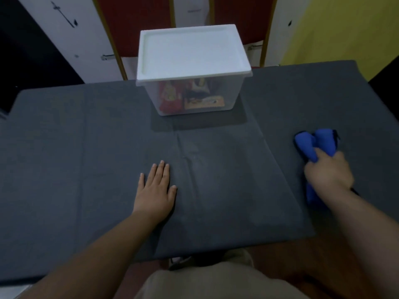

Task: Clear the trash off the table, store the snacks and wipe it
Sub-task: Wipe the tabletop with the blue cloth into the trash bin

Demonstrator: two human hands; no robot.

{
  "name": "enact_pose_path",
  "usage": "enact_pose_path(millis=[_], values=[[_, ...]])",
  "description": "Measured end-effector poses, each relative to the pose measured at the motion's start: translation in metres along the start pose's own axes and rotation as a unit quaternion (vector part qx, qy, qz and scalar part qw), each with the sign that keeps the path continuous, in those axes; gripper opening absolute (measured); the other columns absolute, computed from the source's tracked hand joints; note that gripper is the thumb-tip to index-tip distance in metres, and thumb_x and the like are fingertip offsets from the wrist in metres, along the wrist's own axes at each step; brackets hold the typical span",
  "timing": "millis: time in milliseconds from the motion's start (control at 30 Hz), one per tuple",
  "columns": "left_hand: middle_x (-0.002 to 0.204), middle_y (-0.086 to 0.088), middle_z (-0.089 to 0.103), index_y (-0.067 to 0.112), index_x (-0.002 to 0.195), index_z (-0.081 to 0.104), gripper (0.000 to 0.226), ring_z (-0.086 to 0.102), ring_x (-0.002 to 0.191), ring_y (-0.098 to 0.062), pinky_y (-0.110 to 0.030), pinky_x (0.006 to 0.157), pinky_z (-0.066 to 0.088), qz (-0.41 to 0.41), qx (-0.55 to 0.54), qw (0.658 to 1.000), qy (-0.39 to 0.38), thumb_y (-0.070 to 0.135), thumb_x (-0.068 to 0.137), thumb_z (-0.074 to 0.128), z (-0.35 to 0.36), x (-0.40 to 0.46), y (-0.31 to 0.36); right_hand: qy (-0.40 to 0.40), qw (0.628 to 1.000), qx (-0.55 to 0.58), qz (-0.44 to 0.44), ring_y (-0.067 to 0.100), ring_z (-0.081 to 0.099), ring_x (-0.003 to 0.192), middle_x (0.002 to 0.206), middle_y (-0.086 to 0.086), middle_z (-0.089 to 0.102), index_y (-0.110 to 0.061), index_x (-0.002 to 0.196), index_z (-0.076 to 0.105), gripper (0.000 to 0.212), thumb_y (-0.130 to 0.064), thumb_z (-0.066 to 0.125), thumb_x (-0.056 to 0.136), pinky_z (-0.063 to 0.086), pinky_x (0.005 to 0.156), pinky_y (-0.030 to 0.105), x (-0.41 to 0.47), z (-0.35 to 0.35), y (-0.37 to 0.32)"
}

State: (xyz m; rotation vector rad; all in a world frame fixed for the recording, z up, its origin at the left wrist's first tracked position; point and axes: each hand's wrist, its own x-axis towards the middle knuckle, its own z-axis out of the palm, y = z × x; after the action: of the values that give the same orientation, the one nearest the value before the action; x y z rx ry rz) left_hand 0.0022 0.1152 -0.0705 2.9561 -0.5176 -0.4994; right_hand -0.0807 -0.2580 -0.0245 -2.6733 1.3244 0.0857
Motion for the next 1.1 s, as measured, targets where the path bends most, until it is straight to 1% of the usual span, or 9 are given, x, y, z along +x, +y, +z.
enact_pose_path(millis=[100,267,400,467,633,767,833,967,1100], values=[[0.158,0.002,-0.015,0.016,0.15,-0.01,0.063,-0.017,0.145,-0.014,-0.039,0.117,-0.01,0.005,0.003,1.0,-0.008,0.042,0.099,0.017,0.0,-0.011,-0.018,-0.017,0.999,-0.004,-0.029,0.039,0.048,0.108,0.119,0.019,0.044,-0.021,0.118,0.055,0.032,-0.019,0.041,0.089,0.044,0.086,0.042,-0.002,0.013,-0.061],[0.158,0.002,-0.015,0.016,0.149,-0.01,0.062,-0.017,0.144,-0.013,-0.038,0.117,-0.011,0.005,0.0,1.0,-0.011,0.042,0.099,0.016,0.0,-0.021,-0.04,-0.03,0.976,-0.032,-0.214,0.033,0.048,0.108,0.12,0.012,0.043,-0.032,0.127,0.05,0.04,-0.023,0.044,0.089,0.046,0.083,0.037,-0.071,0.038,-0.152],[0.158,0.003,-0.013,0.016,0.149,-0.009,0.077,-0.016,0.144,-0.012,-0.037,0.115,-0.012,0.019,-0.002,1.0,-0.012,0.054,0.083,-0.006,0.003,-0.024,-0.05,-0.068,0.942,-0.028,-0.328,0.028,0.045,0.107,0.123,0.008,0.042,-0.032,0.136,0.042,0.047,-0.024,0.045,0.09,0.042,0.079,0.035,-0.14,0.051,-0.172],[0.158,0.003,-0.014,0.017,0.149,-0.009,0.07,-0.016,0.145,-0.012,-0.037,0.116,-0.012,0.019,-0.002,1.0,-0.017,0.051,0.09,0.002,0.003,-0.023,-0.051,-0.091,0.93,-0.017,-0.357,0.026,0.044,0.108,0.127,0.006,0.041,-0.035,0.14,0.038,0.05,-0.025,0.045,0.091,0.042,0.081,0.034,-0.164,0.054,-0.165],[0.158,0.001,-0.015,0.017,0.15,-0.007,0.064,-0.017,0.145,-0.015,-0.042,0.115,-0.012,-0.014,-0.045,0.998,-0.035,0.045,0.099,0.018,-0.002,-0.027,-0.039,-0.1,0.937,0.033,-0.334,0.025,0.049,0.106,0.123,0.005,0.047,-0.038,0.137,0.044,0.046,-0.028,0.046,0.093,0.045,0.08,0.032,-0.199,0.055,-0.128],[0.16,0.0,0.003,0.017,0.151,0.005,0.063,0.002,0.147,-0.015,-0.037,0.118,0.001,0.03,-0.122,0.992,-0.013,0.045,0.098,0.024,-0.013,-0.035,-0.011,-0.167,0.945,0.22,-0.177,0.027,0.054,0.107,0.12,0.006,0.049,-0.033,0.128,0.056,0.035,-0.033,0.05,0.094,0.042,0.084,0.027,-0.19,0.046,-0.125],[0.156,0.005,0.021,0.02,0.151,0.008,0.062,0.022,0.141,-0.011,-0.025,0.113,0.019,0.071,-0.25,0.966,-0.02,0.041,0.098,0.032,-0.022,-0.043,0.01,-0.197,0.928,0.284,-0.14,0.024,0.053,0.113,0.125,0.005,0.049,-0.032,0.127,0.057,0.035,-0.036,0.053,0.093,0.042,0.09,0.027,-0.187,0.039,-0.13],[0.148,0.014,0.033,0.026,0.15,0.011,0.065,0.033,0.132,-0.001,-0.018,0.106,0.029,0.025,-0.601,0.785,-0.151,0.045,0.095,0.041,-0.037,-0.044,0.049,-0.227,0.871,0.422,-0.109,0.011,0.045,0.124,0.138,0.001,0.043,-0.035,0.131,0.052,0.037,-0.036,0.049,0.095,0.035,0.1,0.022,-0.188,0.026,-0.138],[0.129,0.013,0.056,0.034,0.139,0.035,0.05,0.054,0.116,-0.005,-0.027,0.097,0.044,-0.011,-0.639,0.76,-0.121,0.028,0.093,0.053,-0.043,-0.033,0.048,-0.263,0.808,0.51,-0.134,-0.021,0.033,0.117,0.137,-0.031,0.029,-0.049,0.141,0.017,0.057,-0.022,0.043,0.099,0.032,0.1,0.01,-0.182,0.008,-0.142]])
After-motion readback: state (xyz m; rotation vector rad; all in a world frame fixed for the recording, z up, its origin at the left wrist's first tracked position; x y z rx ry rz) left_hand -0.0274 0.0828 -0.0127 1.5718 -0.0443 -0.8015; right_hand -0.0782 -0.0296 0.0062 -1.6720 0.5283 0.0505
